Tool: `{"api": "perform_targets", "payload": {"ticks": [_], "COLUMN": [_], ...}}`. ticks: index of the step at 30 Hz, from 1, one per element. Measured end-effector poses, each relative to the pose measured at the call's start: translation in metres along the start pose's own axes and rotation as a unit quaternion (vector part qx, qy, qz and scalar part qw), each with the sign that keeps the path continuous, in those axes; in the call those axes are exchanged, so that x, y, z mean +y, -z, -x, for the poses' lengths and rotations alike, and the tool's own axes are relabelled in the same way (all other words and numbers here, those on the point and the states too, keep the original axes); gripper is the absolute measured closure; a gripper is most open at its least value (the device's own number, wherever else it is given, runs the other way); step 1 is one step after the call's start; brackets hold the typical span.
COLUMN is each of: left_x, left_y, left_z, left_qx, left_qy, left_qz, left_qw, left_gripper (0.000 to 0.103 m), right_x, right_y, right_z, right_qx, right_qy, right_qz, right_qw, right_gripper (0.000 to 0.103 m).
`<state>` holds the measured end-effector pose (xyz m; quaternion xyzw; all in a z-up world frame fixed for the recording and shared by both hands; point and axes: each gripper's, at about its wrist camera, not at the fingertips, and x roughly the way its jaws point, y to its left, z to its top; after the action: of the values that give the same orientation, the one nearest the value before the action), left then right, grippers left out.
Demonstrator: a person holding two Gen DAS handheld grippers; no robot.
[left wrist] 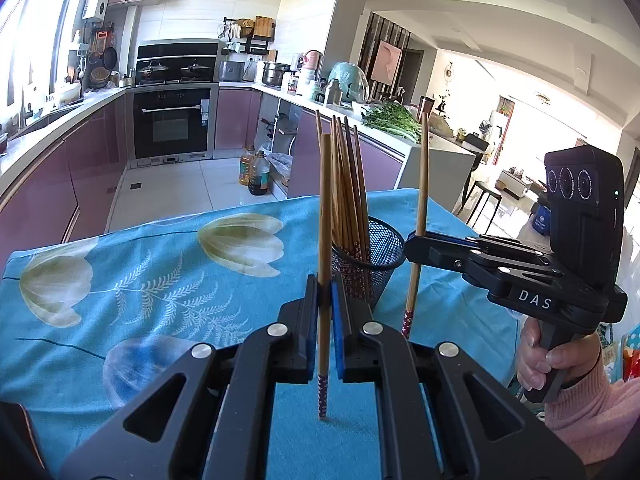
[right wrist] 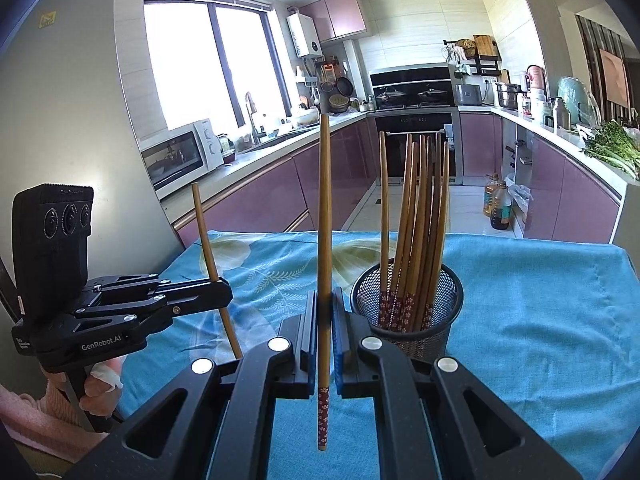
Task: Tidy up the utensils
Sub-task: 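Carry both upright chopsticks over the mesh cup and lower them in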
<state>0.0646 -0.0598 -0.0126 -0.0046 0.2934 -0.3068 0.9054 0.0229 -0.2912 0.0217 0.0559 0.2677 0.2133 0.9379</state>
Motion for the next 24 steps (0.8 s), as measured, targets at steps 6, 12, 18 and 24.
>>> {"api": "perform_targets", "payload": {"ticks": [6, 12, 18, 24], "left_x": [-0.003, -0.006, -0.006, -0.007], "left_y": [-0.003, -0.006, -0.007, -0.011], "left_z": [0.0, 0.001, 0.0, 0.002], "left_qx": [-0.002, -0.005, -0.005, -0.009], "left_qy": [-0.004, -0.005, -0.004, -0.005], "left_qz": [-0.007, -0.01, -0.01, -0.014], "left_qw": [1.0, 0.9999, 0.9999, 0.9999], "left_gripper": [0.096, 0.096, 0.096, 0.096], "right_x": [-0.001, 0.0, -0.002, -0.002], "right_y": [-0.004, -0.006, -0.008, -0.011], "right_z": [0.001, 0.0, 0.0, 0.0], "right_qx": [-0.005, -0.008, -0.009, -0.014], "right_qy": [0.001, 0.0, 0.0, 0.0], "right_qz": [0.0, 0.0, 0.0, 0.002], "right_qw": [1.0, 1.0, 1.0, 1.0], "right_gripper": [0.097, 0.097, 0.097, 0.097]}}
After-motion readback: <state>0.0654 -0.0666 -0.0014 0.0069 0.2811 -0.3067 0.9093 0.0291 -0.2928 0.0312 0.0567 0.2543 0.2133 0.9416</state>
